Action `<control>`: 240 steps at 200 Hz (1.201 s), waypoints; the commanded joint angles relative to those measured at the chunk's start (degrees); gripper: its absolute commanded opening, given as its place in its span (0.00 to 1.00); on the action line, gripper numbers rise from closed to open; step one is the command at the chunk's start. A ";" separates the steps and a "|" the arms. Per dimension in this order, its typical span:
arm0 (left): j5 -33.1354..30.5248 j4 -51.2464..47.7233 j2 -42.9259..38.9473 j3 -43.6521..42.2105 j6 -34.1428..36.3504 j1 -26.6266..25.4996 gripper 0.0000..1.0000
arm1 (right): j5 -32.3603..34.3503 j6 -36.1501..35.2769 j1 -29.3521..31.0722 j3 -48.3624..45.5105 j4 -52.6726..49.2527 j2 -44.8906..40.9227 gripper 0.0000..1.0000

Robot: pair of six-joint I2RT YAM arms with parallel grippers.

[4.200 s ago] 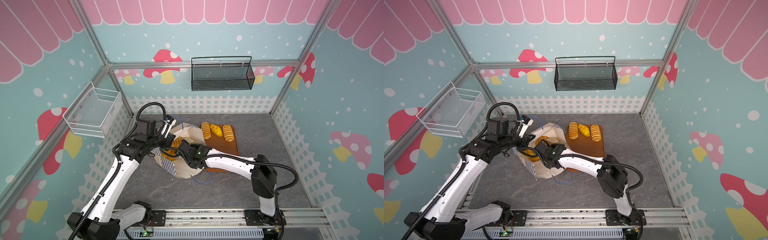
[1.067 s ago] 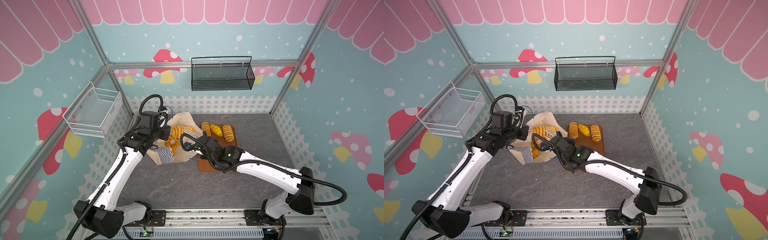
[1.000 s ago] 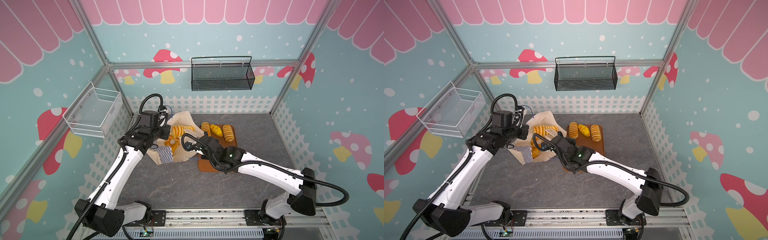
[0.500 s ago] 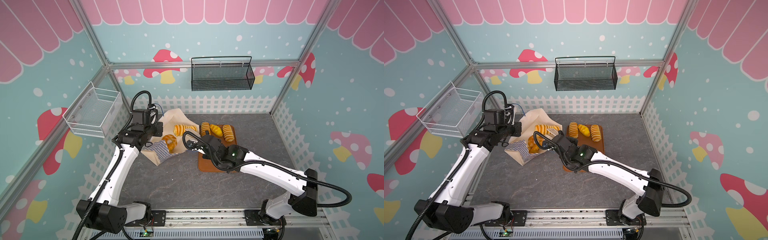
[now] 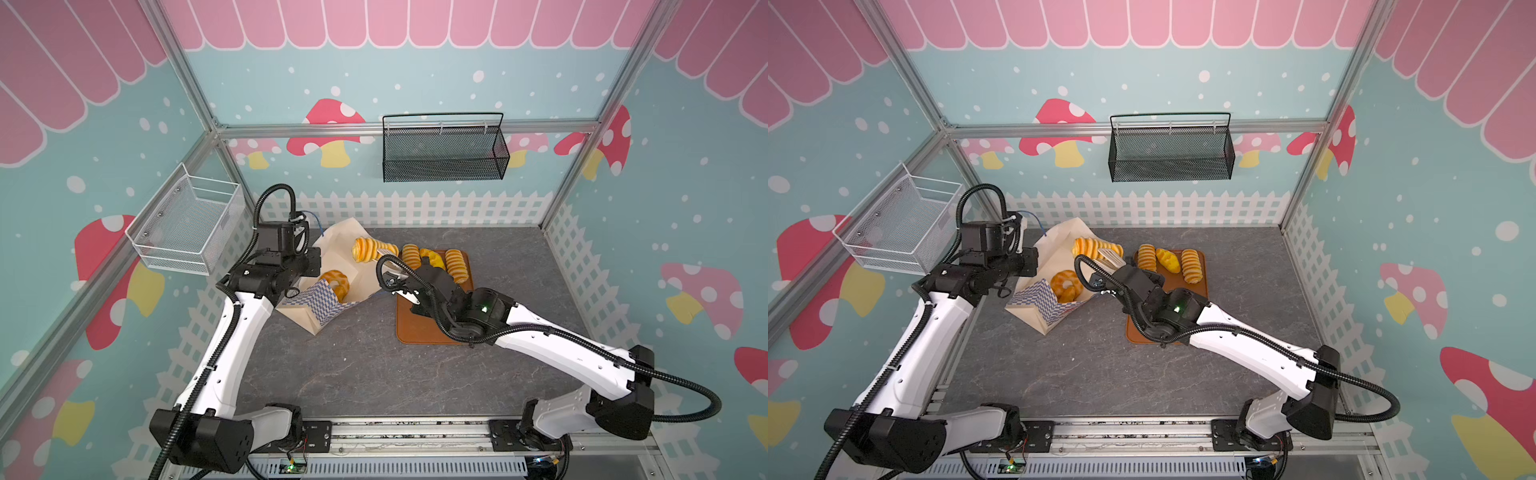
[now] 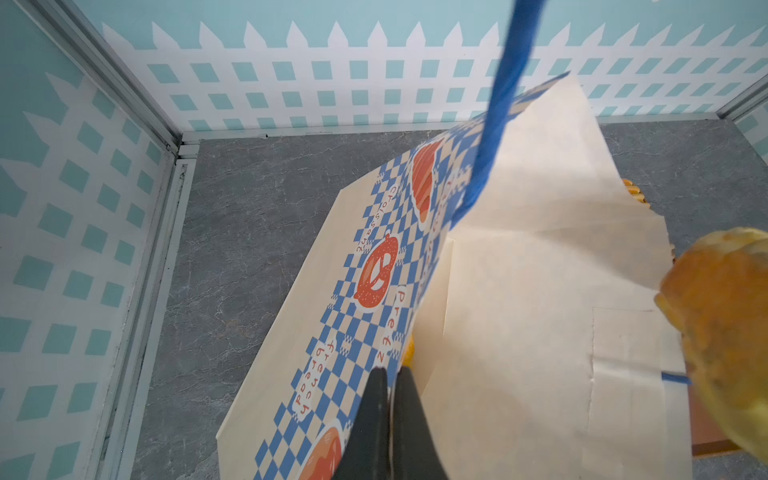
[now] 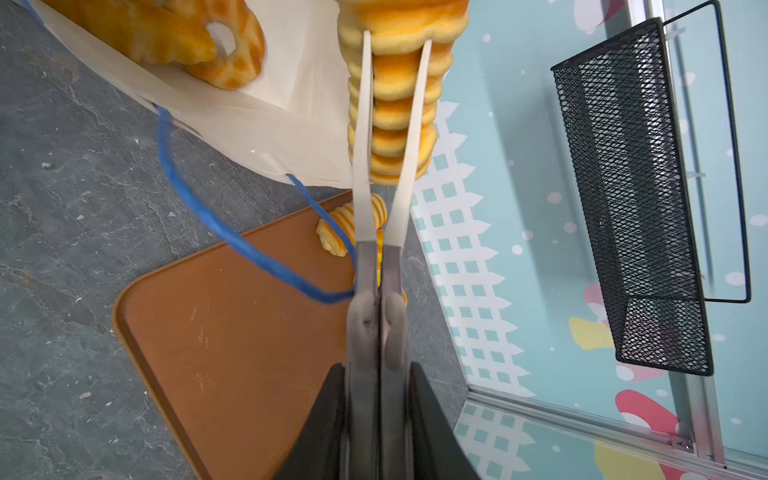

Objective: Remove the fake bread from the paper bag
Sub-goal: 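Pull the twisted bread out with the tongs while the left gripper holds the bag, then lower the twisted bread onto the brown tray and open the tongs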

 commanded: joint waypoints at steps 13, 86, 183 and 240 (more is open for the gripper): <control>0.13 -1.29 0.16 -0.50 -1.25 0.31 0.00 | 1.74 2.53 0.43 3.04 1.36 -1.92 0.19; -0.31 -1.79 0.00 -0.87 -1.21 0.29 0.00 | 4.66 3.31 0.27 8.04 1.65 -0.77 0.19; -1.89 -2.90 -2.13 -2.88 0.06 0.55 0.00 | -3.80 16.55 -15.44 9.77 -10.07 2.22 0.21; -2.18 -3.44 -2.90 -3.64 0.42 0.80 0.00 | -14.33 18.02 -18.57 2.55 -15.00 4.77 0.21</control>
